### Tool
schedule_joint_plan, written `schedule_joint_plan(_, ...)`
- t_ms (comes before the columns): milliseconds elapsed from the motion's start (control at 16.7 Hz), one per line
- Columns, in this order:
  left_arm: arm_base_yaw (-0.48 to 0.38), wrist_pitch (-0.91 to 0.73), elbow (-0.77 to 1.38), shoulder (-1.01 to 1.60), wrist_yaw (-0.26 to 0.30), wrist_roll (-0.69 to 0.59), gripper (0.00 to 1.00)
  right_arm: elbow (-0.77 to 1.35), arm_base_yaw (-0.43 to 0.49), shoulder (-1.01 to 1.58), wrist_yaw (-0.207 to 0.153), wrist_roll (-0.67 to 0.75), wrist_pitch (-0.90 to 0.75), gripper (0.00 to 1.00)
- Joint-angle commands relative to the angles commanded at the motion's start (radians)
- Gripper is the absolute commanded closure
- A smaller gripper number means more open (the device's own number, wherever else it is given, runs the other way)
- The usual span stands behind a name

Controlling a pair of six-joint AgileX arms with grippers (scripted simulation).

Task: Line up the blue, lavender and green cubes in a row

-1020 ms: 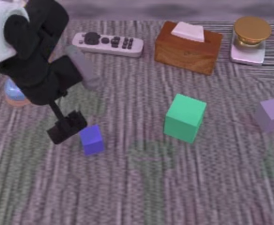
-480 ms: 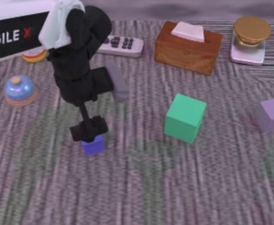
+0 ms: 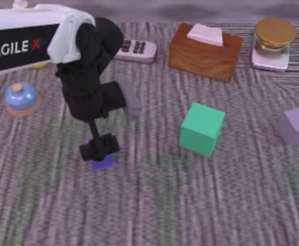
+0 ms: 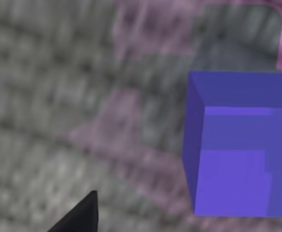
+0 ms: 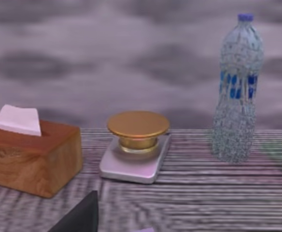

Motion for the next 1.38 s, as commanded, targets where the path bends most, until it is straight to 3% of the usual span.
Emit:
schedule_joint_plan(300,0.0,0.211,-0.113,0.088,0.001,0.001,0.0,0.0,0.0,0.0,0.0,0.0,0.0,0.0)
schedule_joint_plan(600,0.0,0.235,-0.129,0.103,0.001,0.002,0.0,0.0,0.0,0.0,0.0,0.0,0.0,0.0)
schedule_joint_plan(1380,0.0,0.235,-0.129,0.103,0.001,0.002,0.98,0.0,0.0,0.0,0.0,0.0,0.0,0.0)
